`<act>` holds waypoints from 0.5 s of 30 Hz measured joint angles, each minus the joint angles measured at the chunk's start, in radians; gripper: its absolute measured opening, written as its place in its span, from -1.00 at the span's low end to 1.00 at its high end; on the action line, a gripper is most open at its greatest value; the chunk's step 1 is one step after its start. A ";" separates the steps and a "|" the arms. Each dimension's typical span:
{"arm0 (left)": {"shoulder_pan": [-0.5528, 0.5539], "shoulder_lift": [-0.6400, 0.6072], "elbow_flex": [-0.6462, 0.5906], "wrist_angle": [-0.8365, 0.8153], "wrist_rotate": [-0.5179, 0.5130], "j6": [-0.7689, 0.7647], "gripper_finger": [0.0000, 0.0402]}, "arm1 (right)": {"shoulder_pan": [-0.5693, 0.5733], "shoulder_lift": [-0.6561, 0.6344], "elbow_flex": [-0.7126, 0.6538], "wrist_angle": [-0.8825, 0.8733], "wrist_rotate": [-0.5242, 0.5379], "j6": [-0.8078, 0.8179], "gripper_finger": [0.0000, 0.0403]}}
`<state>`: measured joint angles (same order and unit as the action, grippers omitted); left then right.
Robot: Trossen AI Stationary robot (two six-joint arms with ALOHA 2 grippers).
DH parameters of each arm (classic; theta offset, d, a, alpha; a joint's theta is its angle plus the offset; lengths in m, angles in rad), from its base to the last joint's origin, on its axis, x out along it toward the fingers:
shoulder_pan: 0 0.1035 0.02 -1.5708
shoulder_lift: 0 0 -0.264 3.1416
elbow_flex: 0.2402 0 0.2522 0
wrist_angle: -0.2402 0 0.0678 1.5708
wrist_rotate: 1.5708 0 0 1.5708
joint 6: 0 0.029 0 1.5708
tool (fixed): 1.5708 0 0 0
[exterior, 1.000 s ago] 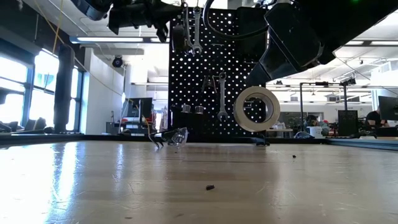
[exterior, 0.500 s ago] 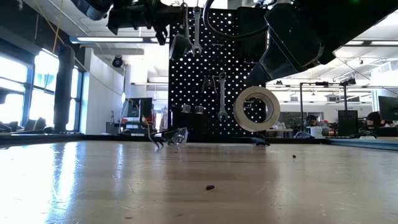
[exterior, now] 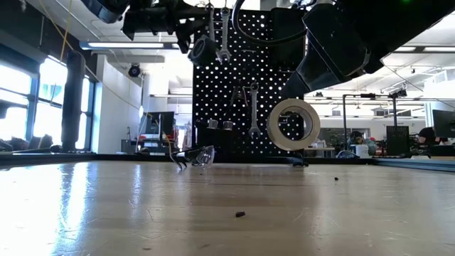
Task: Hang tools onto peg board
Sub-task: Hang the black tape measure on the pegboard, then put the safety glasses into the top black bin on the peg board
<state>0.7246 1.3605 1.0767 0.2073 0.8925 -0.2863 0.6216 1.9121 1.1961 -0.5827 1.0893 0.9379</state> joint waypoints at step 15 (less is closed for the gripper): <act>0.003 -0.023 0.000 -0.255 -0.017 0.179 -0.24 | 0.001 0.000 0.000 -0.005 -0.018 0.000 -0.19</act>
<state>0.7273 1.3373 1.0771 -0.0473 0.8750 -0.1069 0.6224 1.9125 1.1958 -0.5873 1.0714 0.9379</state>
